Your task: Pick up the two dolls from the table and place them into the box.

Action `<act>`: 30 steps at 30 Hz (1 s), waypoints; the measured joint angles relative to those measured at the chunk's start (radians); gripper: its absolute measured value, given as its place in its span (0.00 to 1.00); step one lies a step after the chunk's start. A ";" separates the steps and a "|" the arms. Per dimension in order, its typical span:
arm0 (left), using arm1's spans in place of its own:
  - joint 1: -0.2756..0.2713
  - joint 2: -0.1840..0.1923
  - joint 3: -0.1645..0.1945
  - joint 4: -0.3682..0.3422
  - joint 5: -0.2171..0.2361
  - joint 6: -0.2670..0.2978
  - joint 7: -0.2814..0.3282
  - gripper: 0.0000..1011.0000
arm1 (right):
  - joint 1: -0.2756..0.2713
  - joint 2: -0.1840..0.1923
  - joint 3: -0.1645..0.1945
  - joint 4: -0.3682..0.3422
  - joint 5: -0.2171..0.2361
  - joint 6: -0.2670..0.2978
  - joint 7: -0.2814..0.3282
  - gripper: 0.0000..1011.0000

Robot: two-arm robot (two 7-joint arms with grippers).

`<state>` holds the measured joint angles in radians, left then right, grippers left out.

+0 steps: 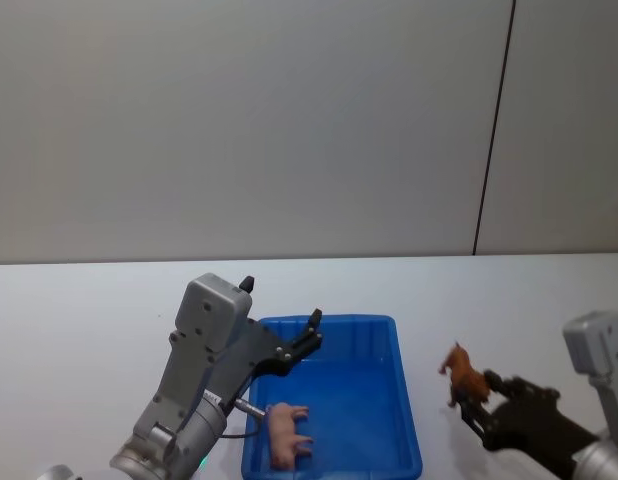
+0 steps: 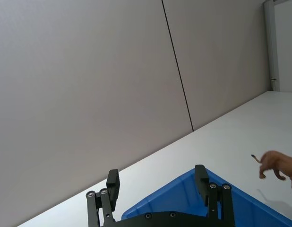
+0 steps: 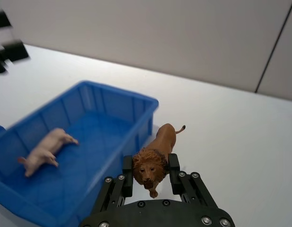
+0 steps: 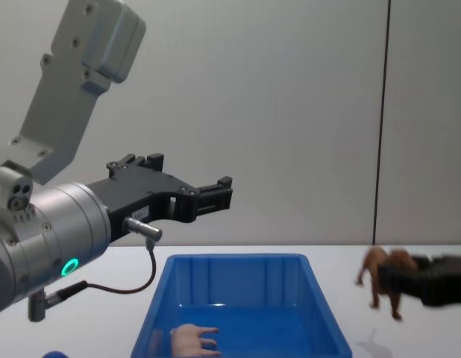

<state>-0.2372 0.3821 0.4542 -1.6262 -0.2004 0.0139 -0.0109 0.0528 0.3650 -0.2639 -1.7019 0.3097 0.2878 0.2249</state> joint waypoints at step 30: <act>0.000 0.000 0.000 0.000 0.000 0.000 0.000 0.99 | 0.182 -0.132 -0.067 0.077 -0.045 0.080 0.176 0.78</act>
<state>-0.2372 0.3821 0.4542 -1.6262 -0.2004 0.0138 -0.0109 0.2353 0.2333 -0.3305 -1.6247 0.2652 0.3682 0.4009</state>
